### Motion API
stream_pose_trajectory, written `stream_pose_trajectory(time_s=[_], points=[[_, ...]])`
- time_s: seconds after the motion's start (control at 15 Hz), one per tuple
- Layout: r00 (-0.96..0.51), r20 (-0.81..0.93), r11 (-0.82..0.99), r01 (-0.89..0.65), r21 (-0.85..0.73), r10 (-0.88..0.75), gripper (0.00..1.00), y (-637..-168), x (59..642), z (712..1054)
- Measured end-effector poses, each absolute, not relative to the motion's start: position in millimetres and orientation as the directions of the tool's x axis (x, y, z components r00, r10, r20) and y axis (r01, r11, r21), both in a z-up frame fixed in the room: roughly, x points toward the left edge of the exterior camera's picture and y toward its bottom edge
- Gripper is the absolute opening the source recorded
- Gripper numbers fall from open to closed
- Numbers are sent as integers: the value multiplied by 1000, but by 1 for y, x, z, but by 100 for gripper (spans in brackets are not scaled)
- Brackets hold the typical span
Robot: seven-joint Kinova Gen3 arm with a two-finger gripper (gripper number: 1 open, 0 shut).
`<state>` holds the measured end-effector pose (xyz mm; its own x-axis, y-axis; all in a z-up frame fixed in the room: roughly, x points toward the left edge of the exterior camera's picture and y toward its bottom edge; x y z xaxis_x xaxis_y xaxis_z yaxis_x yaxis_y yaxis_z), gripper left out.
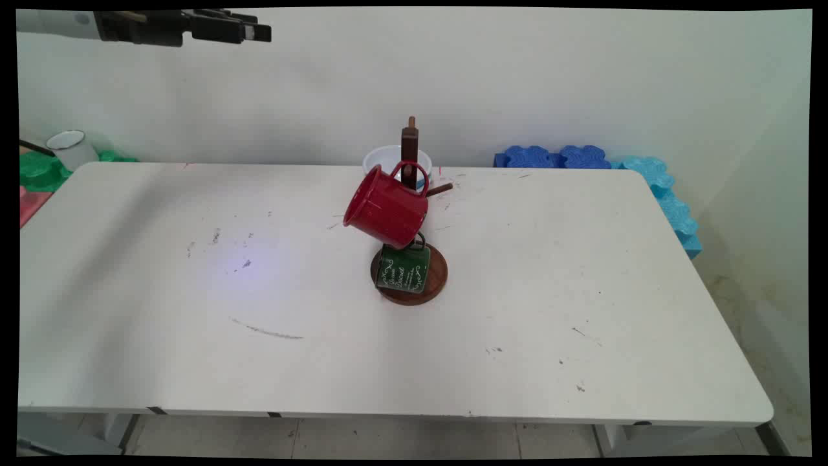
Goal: Pick up the red mug from the rack
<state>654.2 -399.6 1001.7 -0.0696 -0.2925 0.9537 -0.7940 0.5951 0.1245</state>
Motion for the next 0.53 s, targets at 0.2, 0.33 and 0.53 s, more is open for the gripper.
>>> stream_pose_trajectory(time_s=[0.2, 0.33, 0.53], points=[[-86, 952, 613, -781, 118, -293, 100, -398, 651, 1002], [-101, 950, 630, -768, 114, -295, 100, -396, 648, 1002], [-124, 946, 656, -746, 111, -301, 100, -392, 642, 1001]])
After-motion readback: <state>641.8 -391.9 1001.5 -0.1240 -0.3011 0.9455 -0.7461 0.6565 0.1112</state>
